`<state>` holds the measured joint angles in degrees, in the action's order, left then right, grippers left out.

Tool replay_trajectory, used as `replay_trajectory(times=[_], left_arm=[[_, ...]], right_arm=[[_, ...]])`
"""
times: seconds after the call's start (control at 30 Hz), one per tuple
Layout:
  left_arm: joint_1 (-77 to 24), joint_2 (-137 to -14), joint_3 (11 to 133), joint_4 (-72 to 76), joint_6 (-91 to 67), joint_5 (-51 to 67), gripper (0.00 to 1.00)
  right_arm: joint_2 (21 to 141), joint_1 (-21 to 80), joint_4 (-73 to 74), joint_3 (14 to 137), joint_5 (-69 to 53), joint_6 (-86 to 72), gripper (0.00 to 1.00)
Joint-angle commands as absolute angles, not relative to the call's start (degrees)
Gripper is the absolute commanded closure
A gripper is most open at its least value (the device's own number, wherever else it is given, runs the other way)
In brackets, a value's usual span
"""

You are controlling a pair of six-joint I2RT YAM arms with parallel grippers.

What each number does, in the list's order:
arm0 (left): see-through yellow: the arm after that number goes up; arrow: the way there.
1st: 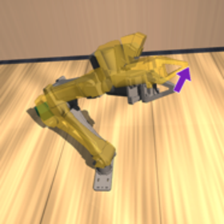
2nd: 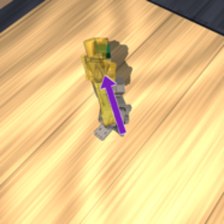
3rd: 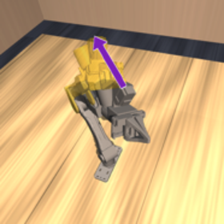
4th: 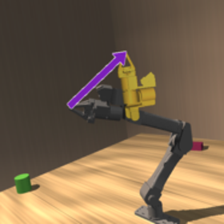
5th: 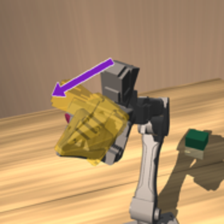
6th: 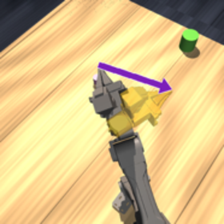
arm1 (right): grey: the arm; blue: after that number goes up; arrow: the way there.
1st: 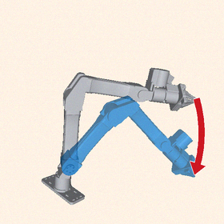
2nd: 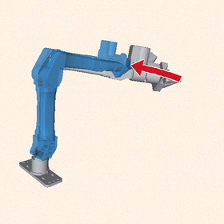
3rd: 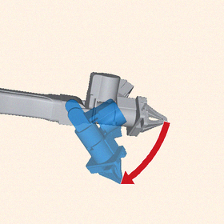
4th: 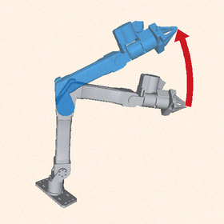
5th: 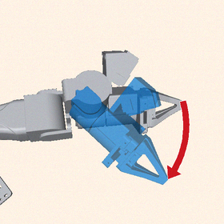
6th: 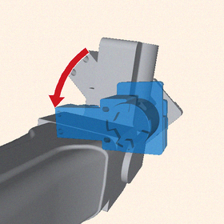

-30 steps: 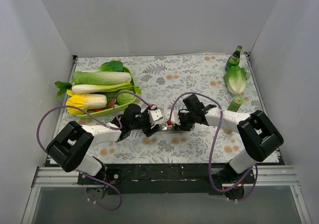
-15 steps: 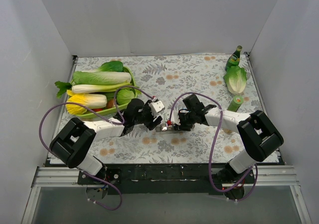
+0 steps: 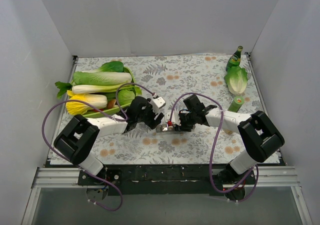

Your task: Sort the pills into containers

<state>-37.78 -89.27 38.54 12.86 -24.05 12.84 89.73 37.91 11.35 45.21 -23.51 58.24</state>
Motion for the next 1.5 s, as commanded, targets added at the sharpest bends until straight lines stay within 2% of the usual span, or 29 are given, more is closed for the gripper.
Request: replay_trajectory(times=[0.0, 0.17, 0.37, 0.47, 0.57, 0.7, 0.83, 1.0, 1.17, 1.27, 1.47], left_arm=[[-37.35, -86.84, 42.8, 9.85, -27.51, 10.11, 0.33], [-37.27, -84.91, 43.24, 10.2, -29.7, 10.37, 0.31], [-37.18, -80.95, 42.63, 9.32, -31.9, 8.97, 0.29], [-37.09, -79.19, 41.75, 8.7, -32.25, 8.88, 0.28], [-37.09, -77.17, 40.87, 8.18, -33.39, 8.61, 0.27], [-37.0, -73.22, 39.82, 8.26, -35.85, 7.74, 0.22], [-36.83, -68.65, 38.94, 8.18, -37.97, 6.77, 0.14], [-36.39, -63.21, 39.9, 5.46, -41.83, 6.94, 0.11], [-35.51, -61.17, 42.53, -1.39, -52.28, 9.48, 0.08], [-35.07, -60.47, 42.89, -3.51, -57.98, 12.64, 0.1], [-33.84, -60.47, 39.64, -0.71, -65.82, 18.27, 0.21]], right_arm=[[92.55, 38.23, 16.17, 43.59, -20.13, 59.15, 0.65], [92.46, 38.23, 16.7, 44.03, -20.3, 59.15, 0.63], [92.55, 38.23, 18.28, 45.61, -21.01, 58.97, 0.55], [92.37, 38.23, 19.24, 46.32, -21.18, 58.97, 0.48], [91.5, 38.23, 19.95, 46.84, -21.62, 58.89, 0.36], [89.74, 38.23, 21.96, 47.9, -22.32, 58.8, 0.23], [87.81, 38.23, 24.25, 49.66, -23.11, 58.62, 0.16], [86.49, 38.14, 27.51, 51.76, -24.17, 58.45, 0.13], [84.91, 38.06, 29.09, 52.12, -25.48, 57.4, 0.12], [84.38, 37.97, 28.92, 51.51, -26.01, 56.95, 0.13], [84.99, 36.3, 28.04, 51.24, -28.03, 55.64, 0.14]])
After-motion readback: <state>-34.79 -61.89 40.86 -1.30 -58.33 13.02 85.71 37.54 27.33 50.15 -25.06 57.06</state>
